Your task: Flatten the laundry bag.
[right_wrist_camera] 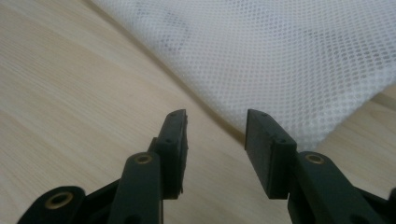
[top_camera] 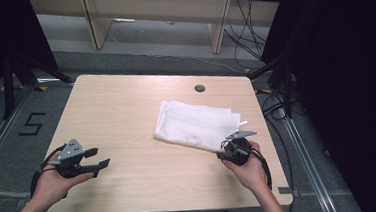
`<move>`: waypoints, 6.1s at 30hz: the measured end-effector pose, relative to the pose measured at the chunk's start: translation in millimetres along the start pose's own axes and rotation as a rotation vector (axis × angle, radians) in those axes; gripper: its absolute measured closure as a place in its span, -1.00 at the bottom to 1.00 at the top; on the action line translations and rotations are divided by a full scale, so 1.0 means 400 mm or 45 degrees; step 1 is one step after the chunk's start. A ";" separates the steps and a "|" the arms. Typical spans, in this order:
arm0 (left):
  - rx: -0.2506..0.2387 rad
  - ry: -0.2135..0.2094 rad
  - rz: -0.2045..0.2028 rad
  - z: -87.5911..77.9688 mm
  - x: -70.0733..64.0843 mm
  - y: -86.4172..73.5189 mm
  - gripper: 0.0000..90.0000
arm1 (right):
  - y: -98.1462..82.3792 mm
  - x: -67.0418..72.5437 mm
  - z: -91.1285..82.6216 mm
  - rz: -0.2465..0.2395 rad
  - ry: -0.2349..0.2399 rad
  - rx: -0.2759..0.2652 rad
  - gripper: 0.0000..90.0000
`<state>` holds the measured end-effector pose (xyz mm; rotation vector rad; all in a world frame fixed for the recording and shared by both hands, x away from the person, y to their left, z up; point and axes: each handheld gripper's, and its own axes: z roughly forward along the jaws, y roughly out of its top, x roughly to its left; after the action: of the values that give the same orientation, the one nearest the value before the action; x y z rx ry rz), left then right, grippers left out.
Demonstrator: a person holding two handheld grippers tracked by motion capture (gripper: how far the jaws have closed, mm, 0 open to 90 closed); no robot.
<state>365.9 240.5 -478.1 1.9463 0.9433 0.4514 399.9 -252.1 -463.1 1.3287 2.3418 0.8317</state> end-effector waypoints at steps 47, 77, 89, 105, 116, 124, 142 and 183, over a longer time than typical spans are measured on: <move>0.111 -0.049 0.031 0.051 -0.004 -0.021 -0.20 | 0.191 0.081 0.228 0.077 0.003 0.118 1.00; 0.118 -0.044 0.066 0.051 -0.005 -0.020 -0.20 | 0.173 0.114 0.222 -0.017 0.065 0.184 1.00; 0.136 -0.044 0.086 0.049 -0.005 -0.019 -0.20 | 0.148 0.136 0.202 -0.048 0.140 0.213 1.00; 0.097 -0.048 0.110 0.049 -0.014 -0.014 -0.19 | 0.119 0.173 0.176 -0.094 0.205 0.248 1.00; 0.096 -0.065 0.088 0.053 -0.019 -0.013 -0.19 | 0.100 0.197 0.155 -0.094 0.250 0.315 1.00; 0.079 -0.084 0.084 0.060 -0.024 -0.006 -0.19 | 0.093 0.203 0.150 -0.126 0.289 0.306 1.00; 0.079 -0.246 0.149 0.191 -0.110 0.135 0.56 | 0.024 -0.013 -0.039 0.133 0.003 0.130 0.98; 0.429 -0.172 0.372 0.230 -0.156 0.072 0.71 | 0.048 0.002 0.104 0.140 0.016 0.230 0.85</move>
<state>396.2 131.7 -499.0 2.4049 0.6822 0.3339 434.7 -230.2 -483.6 1.5409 2.4202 0.6742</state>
